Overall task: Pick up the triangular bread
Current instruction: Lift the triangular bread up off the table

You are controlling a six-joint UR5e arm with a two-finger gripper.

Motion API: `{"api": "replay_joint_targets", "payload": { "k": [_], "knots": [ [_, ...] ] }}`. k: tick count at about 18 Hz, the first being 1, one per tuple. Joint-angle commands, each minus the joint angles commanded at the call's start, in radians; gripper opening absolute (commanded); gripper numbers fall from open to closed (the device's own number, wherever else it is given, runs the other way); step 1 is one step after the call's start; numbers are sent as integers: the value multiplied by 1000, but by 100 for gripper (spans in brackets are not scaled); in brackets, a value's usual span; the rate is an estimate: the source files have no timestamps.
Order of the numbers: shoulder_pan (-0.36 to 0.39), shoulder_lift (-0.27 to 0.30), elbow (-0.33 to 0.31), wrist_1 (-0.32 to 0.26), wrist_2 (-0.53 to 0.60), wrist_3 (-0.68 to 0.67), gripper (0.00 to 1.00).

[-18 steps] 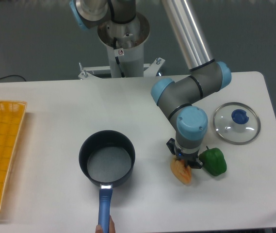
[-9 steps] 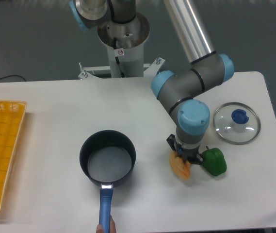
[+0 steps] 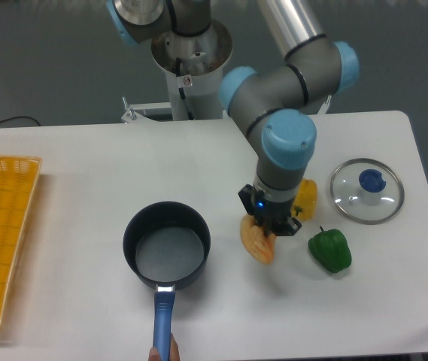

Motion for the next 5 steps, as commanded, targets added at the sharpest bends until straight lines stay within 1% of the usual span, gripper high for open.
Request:
{"api": "replay_joint_targets", "payload": {
  "k": [5],
  "knots": [
    [3,14,-8,-9,0,14,23]
  ]
}}
